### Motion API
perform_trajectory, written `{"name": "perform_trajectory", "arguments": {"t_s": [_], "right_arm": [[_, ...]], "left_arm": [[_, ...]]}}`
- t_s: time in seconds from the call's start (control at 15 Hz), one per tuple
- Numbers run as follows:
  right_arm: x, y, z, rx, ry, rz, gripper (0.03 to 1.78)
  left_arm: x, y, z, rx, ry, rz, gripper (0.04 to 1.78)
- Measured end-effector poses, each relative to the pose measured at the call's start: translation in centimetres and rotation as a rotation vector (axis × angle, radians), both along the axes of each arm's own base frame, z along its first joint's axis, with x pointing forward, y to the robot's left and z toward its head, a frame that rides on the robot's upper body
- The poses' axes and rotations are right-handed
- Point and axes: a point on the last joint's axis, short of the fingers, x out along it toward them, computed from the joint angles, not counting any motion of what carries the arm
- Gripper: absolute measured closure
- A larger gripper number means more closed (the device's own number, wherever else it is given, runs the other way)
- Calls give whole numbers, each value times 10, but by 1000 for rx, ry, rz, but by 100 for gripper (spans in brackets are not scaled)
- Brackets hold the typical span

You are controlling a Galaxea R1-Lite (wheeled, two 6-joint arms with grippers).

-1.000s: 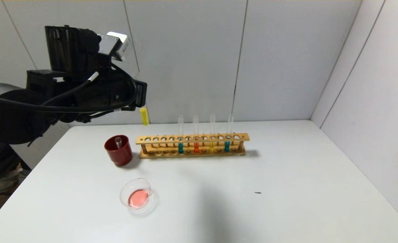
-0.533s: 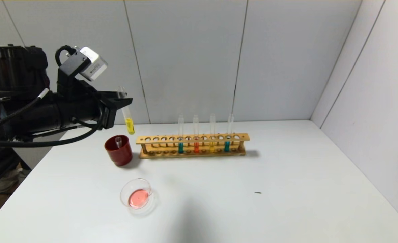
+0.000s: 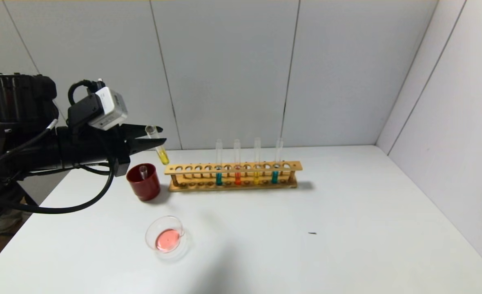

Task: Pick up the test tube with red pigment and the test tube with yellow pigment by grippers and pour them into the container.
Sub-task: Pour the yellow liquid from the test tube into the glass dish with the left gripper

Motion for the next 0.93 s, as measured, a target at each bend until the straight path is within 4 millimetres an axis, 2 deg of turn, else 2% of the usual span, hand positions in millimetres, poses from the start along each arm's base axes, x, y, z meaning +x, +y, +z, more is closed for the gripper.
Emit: {"name": "perform_trajectory", "arguments": {"t_s": [0.53, 0.93], "right_arm": [[0, 0, 0, 1, 0, 0, 6], [0, 0, 0, 1, 0, 0, 6]], "left_arm": [[-5, -9, -23, 241, -107, -121, 151], [-4, 4, -41, 386, -223, -174, 151]]}}
